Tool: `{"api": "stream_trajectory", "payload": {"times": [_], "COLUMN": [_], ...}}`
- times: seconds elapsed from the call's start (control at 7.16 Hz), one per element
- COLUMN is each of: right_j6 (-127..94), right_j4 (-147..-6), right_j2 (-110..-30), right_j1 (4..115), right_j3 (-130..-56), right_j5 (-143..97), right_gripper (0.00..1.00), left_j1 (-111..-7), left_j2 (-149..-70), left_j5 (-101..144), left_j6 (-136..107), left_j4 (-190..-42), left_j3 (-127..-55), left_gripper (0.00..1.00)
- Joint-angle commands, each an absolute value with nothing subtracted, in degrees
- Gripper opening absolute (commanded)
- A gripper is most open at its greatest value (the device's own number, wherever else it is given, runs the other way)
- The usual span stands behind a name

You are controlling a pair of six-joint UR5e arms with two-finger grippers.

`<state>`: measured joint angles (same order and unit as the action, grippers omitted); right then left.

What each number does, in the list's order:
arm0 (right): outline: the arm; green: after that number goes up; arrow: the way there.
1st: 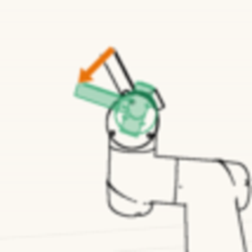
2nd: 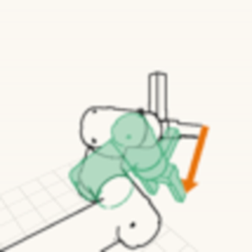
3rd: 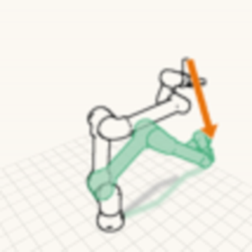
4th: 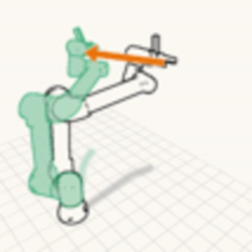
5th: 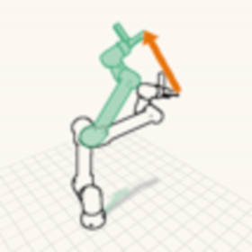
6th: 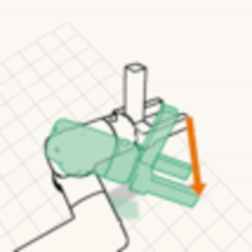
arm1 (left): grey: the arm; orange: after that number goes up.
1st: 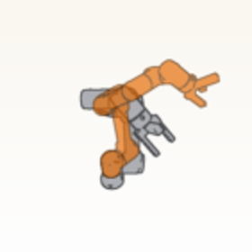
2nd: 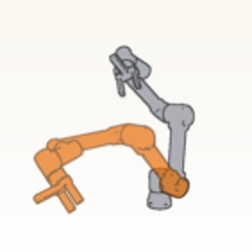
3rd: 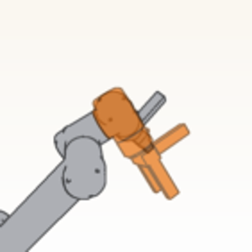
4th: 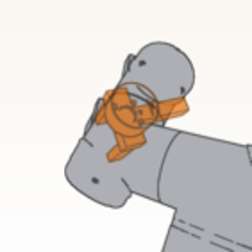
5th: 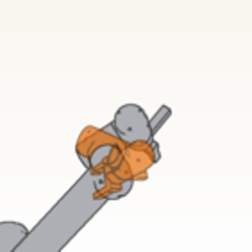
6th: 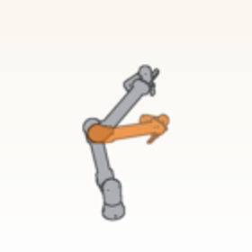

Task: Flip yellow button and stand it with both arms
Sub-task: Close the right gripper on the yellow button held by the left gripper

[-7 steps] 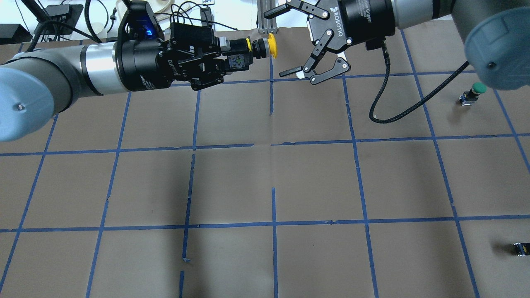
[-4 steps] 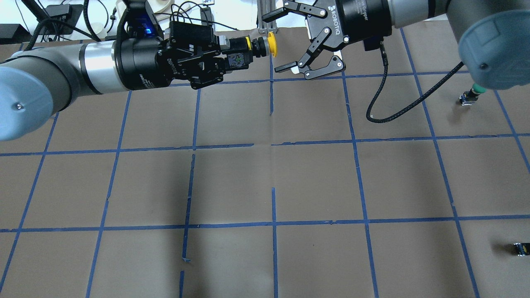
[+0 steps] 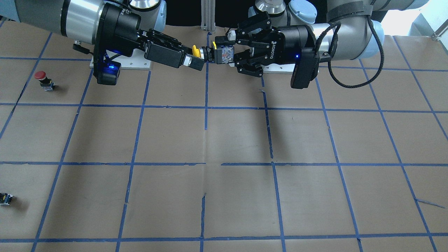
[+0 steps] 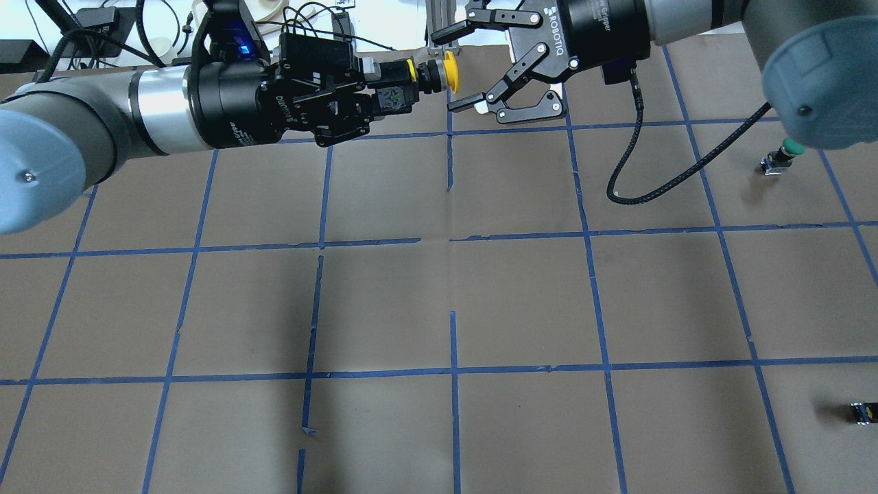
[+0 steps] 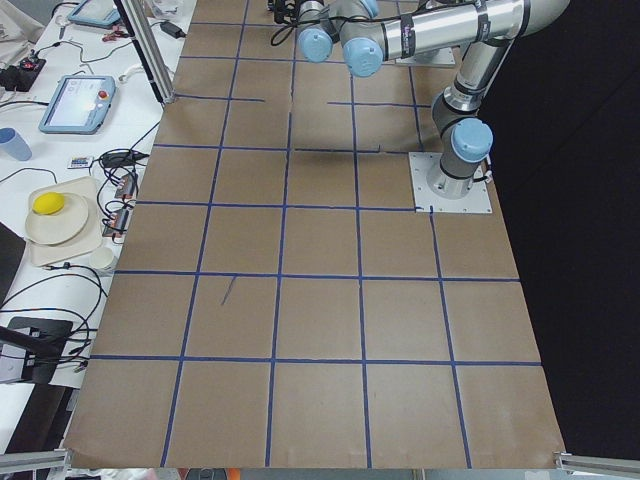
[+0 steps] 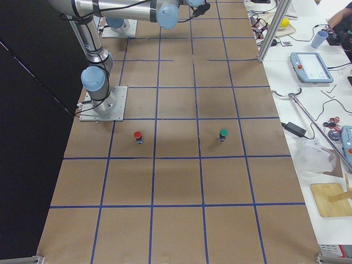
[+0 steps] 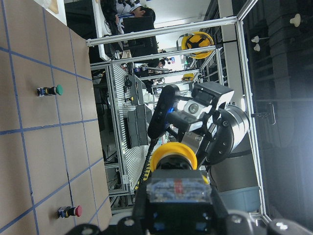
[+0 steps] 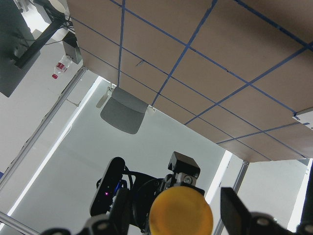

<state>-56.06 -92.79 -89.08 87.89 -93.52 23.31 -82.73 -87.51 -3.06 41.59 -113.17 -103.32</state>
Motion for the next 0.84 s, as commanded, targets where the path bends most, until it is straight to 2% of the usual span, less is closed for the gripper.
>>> {"api": "stream_trajectory", "payload": {"times": [0.0, 0.14, 0.28, 0.56, 0.7], "right_j6": [-56.77, -56.78, -56.69, -56.69, -56.78], "right_j4": [-92.29, -92.37, -92.46, -92.46, -92.46], "right_j2": [-89.3, -89.21, -89.03, -89.21, -89.12], "right_j1": [87.89, 87.89, 87.89, 87.89, 87.89], "right_j3": [-93.52, -93.6, -93.6, -93.6, -93.6], "right_j5": [22.24, 22.24, 22.32, 22.24, 22.24], "right_gripper": [0.7, 0.56, 0.37, 0.21, 0.21], "left_j1": [-82.79, -82.71, -82.71, -82.71, -82.79], "left_j2": [-87.36, -87.36, -87.36, -87.45, -87.45], "left_j5": [-3.08, -3.16, -3.16, -3.08, -3.08], "left_j6": [41.57, 41.57, 41.57, 41.57, 41.31], "left_j4": [-113.2, -113.2, -113.2, -113.2, -113.2], "left_j3": [-103.18, -103.27, -103.36, -103.27, -103.36], "left_gripper": [0.08, 0.08, 0.08, 0.08, 0.24]}}
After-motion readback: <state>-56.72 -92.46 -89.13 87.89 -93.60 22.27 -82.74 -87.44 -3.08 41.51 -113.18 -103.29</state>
